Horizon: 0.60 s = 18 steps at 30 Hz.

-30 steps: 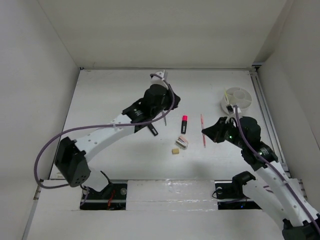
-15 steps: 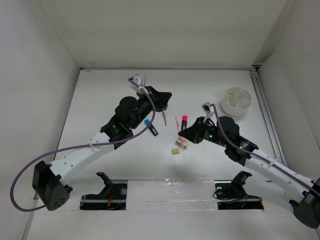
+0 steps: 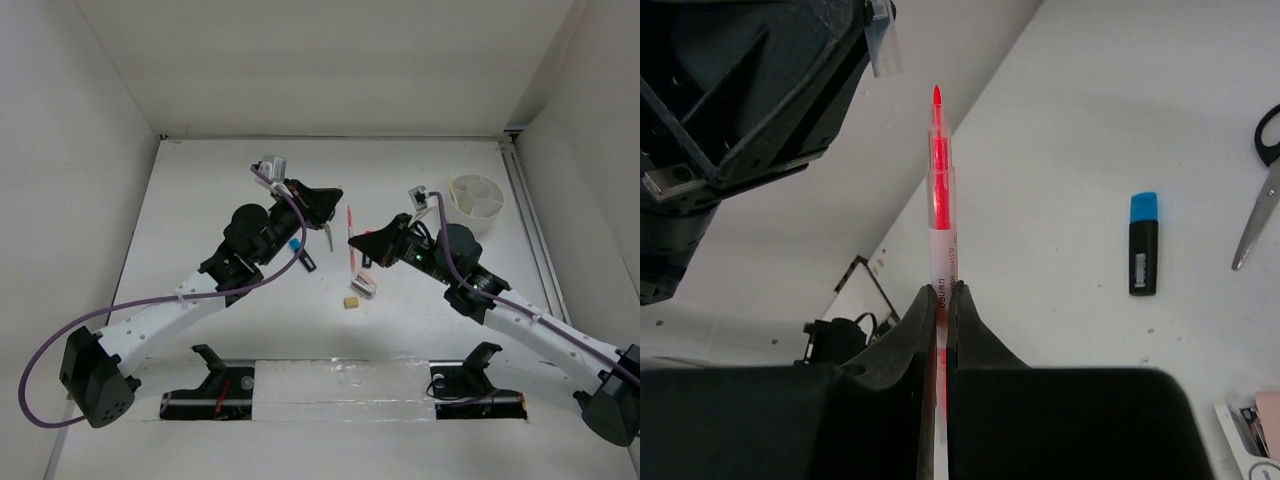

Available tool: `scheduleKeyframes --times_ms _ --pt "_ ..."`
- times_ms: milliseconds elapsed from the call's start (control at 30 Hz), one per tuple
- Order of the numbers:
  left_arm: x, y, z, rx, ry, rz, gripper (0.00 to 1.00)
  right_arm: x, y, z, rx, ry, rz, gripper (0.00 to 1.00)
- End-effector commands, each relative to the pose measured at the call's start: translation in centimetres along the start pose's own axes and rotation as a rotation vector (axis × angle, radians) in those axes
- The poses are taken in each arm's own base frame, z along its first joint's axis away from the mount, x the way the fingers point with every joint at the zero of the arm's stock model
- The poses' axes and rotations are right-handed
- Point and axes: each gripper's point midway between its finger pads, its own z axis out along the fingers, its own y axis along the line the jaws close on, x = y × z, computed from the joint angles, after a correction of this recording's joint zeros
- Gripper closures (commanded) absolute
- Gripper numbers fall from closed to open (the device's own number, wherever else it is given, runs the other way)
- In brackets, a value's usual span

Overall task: Sort the stationery into containers
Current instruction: Close the pen cap on the pen.

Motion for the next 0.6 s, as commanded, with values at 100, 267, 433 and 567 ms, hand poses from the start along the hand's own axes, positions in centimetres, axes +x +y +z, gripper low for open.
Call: scheduleKeyframes --times_ms 100,267,433,567 --pt "-2.1 -2.1 -0.1 0.087 -0.078 -0.024 1.0 -3.1 4.0 0.5 -0.13 -0.09 -0.018 1.0" --pt "-2.5 -2.0 0.0 0.079 -0.097 -0.026 1.0 -2.8 4.3 0.5 -0.137 -0.084 -0.018 1.0" --pt "-2.0 -1.6 0.4 0.073 -0.088 -0.025 1.0 -2.8 4.7 0.3 -0.149 -0.084 -0.019 1.0" --pt "-1.7 -1.5 0.9 0.066 -0.08 -0.024 1.0 -2.9 5.3 0.3 -0.162 -0.084 -0.021 1.0"
